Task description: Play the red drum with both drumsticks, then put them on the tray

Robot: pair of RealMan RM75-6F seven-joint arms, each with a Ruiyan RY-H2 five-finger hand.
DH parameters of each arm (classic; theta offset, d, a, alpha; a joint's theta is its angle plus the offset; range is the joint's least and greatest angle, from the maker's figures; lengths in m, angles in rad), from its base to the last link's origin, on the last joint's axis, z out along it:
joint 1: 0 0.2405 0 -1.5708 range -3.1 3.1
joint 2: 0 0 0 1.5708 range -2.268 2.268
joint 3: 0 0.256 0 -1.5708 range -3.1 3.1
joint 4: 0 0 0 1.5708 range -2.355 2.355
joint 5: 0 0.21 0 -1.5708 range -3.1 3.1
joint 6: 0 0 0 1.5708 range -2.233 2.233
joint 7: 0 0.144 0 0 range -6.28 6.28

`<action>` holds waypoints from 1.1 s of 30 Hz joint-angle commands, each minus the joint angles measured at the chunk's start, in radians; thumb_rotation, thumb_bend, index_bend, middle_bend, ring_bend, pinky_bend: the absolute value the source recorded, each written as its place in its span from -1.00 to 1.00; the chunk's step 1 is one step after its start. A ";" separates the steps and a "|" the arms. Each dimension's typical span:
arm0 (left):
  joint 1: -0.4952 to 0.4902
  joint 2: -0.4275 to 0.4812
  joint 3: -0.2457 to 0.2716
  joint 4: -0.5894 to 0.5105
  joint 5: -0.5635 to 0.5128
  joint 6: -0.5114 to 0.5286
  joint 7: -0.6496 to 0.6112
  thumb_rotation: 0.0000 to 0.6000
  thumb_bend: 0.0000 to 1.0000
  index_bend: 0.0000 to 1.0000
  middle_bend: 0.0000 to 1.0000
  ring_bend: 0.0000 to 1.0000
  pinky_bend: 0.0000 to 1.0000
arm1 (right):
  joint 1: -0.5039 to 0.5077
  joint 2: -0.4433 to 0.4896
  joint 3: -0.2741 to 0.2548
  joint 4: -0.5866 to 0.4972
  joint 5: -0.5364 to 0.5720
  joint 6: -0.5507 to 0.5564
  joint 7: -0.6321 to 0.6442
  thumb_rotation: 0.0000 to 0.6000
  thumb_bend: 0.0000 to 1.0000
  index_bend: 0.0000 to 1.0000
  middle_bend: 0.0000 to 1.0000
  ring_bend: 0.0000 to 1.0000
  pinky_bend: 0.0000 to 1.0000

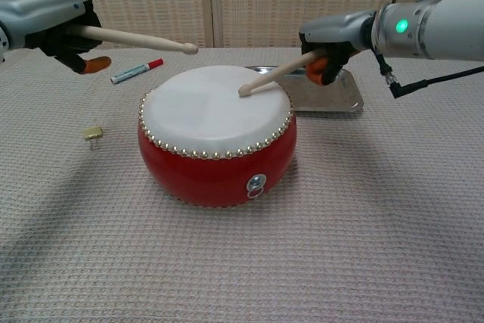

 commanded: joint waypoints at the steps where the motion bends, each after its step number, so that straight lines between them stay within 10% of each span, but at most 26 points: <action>1: -0.020 -0.050 0.024 0.050 -0.021 -0.044 0.027 1.00 -0.17 1.00 1.00 1.00 1.00 | -0.024 0.069 0.065 -0.084 -0.053 0.044 0.076 1.00 0.11 1.00 1.00 1.00 1.00; 8: -0.047 -0.111 0.059 0.122 -0.056 -0.088 0.112 1.00 -0.17 1.00 1.00 1.00 1.00 | -0.049 0.115 0.085 -0.125 -0.103 0.049 0.124 1.00 0.11 1.00 1.00 1.00 1.00; 19: 0.014 0.016 -0.007 -0.019 0.007 0.046 0.004 1.00 -0.17 1.00 1.00 1.00 1.00 | 0.002 -0.033 -0.039 0.074 0.014 -0.062 -0.023 1.00 0.11 1.00 1.00 1.00 1.00; 33: -0.052 -0.115 0.053 0.120 -0.079 -0.108 0.104 1.00 -0.17 1.00 1.00 1.00 1.00 | -0.059 0.121 0.102 -0.133 -0.119 0.046 0.148 1.00 0.11 1.00 1.00 1.00 1.00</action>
